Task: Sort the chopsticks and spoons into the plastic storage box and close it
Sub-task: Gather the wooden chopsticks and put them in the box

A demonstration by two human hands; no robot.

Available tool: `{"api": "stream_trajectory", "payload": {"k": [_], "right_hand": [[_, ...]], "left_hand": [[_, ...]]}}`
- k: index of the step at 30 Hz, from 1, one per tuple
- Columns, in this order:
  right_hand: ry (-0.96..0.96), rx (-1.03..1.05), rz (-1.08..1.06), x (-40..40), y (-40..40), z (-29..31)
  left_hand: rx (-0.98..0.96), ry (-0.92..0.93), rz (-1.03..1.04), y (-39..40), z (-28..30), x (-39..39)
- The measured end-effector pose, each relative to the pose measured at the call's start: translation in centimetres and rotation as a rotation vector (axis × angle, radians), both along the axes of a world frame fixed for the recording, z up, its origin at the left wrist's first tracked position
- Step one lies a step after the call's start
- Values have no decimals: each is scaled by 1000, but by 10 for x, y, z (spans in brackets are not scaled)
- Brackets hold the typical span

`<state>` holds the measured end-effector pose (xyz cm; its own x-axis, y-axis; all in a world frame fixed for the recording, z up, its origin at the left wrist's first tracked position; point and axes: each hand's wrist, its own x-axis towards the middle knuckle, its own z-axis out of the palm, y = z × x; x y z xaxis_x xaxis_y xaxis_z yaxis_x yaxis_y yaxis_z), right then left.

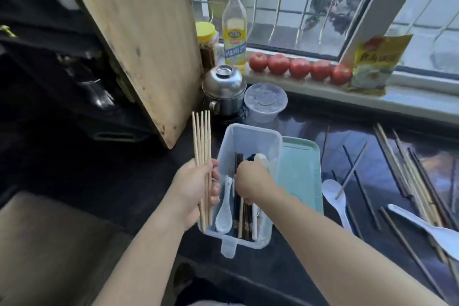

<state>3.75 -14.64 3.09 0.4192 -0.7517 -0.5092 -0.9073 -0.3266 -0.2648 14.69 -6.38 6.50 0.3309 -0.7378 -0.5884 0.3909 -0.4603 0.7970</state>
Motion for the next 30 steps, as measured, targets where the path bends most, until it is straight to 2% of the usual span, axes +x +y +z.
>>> {"api": "stream_trajectory", "payload": {"k": [2, 4, 8, 11, 14, 16, 19, 20, 24, 27, 30], "right_hand": [[-200, 9, -200, -7, 1, 13], [-362, 12, -289, -17, 2, 30], [-723, 387, -362, -38, 24, 63], [-861, 366, -479, -42, 27, 68], [-931, 187, -726, -46, 7, 64], [-825, -8, -696, -50, -11, 59], [-306, -71, -298, -43, -18, 44], [-185, -74, -192, -36, -15, 36], [-90, -8, -112, -11, 0, 5], [115, -2, 61, 1, -5, 1], [227, -16, 210, 1, -13, 3]], "left_hand": [[19, -4, -35, 11, 8, 3], [-2, 4, -70, 19, 13, 3], [-83, 83, -230, 16, 22, -14], [-77, 117, -328, 10, 26, -25], [31, -64, -269, 14, 25, -21], [85, -170, -113, 21, 19, -8], [88, -145, 57, 30, 11, 12], [86, -114, 78, 32, 11, 15], [61, 4, 81, 34, 14, 13], [41, 51, 69, 37, 16, 13], [33, 44, 65, 38, 14, 14]]}}
